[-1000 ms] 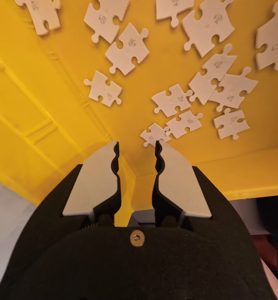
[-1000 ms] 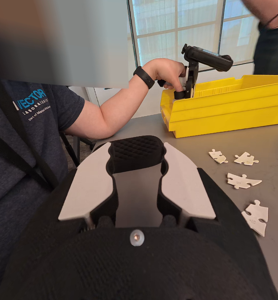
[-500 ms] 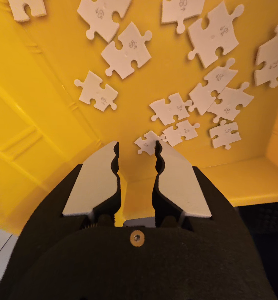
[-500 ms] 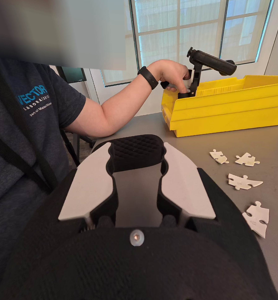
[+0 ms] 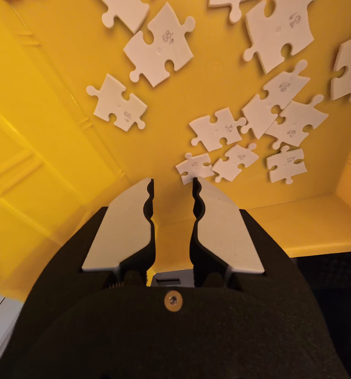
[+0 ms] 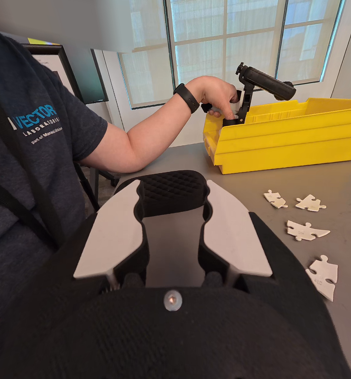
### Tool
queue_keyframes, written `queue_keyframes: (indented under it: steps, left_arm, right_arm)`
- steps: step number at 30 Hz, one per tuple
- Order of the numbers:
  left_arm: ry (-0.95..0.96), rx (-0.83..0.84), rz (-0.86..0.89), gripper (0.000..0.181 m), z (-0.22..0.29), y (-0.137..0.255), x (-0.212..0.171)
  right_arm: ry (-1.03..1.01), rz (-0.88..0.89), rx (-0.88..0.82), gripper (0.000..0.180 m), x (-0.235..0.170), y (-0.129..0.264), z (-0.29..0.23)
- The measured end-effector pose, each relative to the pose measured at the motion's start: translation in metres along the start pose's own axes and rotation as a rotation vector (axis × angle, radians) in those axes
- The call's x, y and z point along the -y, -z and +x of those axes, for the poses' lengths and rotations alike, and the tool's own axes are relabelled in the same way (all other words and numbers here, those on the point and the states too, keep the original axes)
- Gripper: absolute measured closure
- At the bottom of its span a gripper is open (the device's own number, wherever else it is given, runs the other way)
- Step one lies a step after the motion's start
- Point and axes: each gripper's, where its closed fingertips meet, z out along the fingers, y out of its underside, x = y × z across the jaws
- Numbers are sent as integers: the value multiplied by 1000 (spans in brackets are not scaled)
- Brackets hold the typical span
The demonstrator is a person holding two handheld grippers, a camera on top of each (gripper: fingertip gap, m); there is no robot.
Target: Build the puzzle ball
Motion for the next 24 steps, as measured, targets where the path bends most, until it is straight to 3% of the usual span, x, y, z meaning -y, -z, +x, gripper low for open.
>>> queue_keyframes:
  steps: [6,13,17,21,24]
  left_arm:
    - [1,18,44,146,-1,10,2]
    - [10,97,177,146,-3,47,3]
    - [-22,130,347,147,3,80,14]
    - [-62,65,609,145,18,113,50]
    - [-40,56,677,146,16,121,62]
  right_arm:
    - [1,17,-8,124,2,2,0]
    - [108,-44,-10,124,-4,-1,-10]
    - [179,-56,-60,123,-3,-2,-9]
    - [190,-10,-101,123,7,4,-5]
    - [171,11,-123,123,11,8,1]
